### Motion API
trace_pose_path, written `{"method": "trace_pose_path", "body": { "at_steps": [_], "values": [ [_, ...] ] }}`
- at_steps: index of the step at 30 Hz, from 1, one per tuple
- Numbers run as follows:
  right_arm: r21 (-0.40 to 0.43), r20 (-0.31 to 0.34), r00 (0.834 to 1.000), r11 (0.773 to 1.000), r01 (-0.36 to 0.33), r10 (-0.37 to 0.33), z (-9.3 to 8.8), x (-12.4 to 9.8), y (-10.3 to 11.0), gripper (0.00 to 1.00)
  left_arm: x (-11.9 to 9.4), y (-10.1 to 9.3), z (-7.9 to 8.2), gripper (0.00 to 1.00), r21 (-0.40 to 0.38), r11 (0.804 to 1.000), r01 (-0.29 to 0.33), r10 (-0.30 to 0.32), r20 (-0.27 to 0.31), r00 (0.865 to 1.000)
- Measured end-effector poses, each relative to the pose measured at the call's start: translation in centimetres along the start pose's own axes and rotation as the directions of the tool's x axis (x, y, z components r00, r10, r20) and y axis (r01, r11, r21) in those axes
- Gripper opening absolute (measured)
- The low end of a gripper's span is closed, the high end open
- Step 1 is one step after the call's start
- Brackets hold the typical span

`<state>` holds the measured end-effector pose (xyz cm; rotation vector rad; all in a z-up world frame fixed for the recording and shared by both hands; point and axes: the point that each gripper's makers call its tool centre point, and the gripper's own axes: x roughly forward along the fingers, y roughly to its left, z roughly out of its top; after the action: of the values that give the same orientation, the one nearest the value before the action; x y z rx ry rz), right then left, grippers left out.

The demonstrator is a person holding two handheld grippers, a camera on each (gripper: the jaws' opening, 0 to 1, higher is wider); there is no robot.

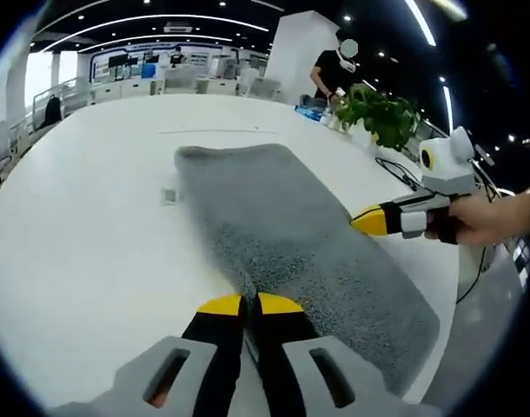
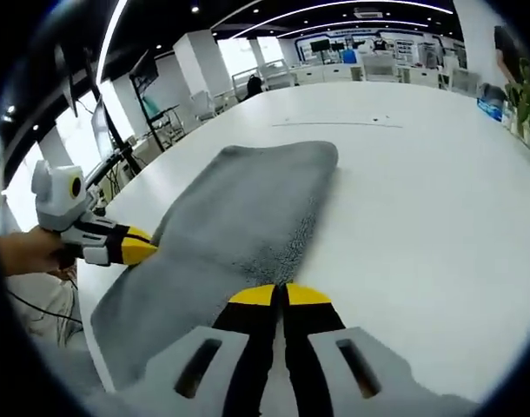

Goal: Fold the towel on the table until its edges align and the towel forms a compact rectangular stack.

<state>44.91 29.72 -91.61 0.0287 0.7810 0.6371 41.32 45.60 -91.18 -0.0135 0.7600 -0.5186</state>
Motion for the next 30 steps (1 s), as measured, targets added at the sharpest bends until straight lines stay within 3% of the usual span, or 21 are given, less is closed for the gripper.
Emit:
{"method": "trace_pose_path", "body": {
  "at_steps": [7,12,21,30],
  "values": [
    [0.001,-0.008,0.998,0.998,0.061,-0.061,-1.7,-3.5,-3.6,0.0,1.9,-5.2,0.1,0.05,0.056,0.995,0.081,-0.08,-0.01,0.997],
    [0.002,-0.004,0.996,0.996,0.09,-0.09,-2.5,-5.0,-4.7,0.0,2.6,-7.2,0.2,0.05,0.082,0.992,0.096,-0.095,-0.021,0.995],
    [-0.004,0.009,0.998,0.998,0.065,-0.065,-2.7,-5.0,-4.5,0.0,2.7,-6.9,0.2,0.03,0.051,0.993,0.11,-0.108,-0.037,0.993],
    [-0.087,0.013,0.998,0.994,0.064,-0.063,-2.6,-5.0,-4.2,0.0,2.7,-7.1,0.3,0.03,0.052,0.996,0.079,-0.078,-0.023,0.997]
  ]
}}
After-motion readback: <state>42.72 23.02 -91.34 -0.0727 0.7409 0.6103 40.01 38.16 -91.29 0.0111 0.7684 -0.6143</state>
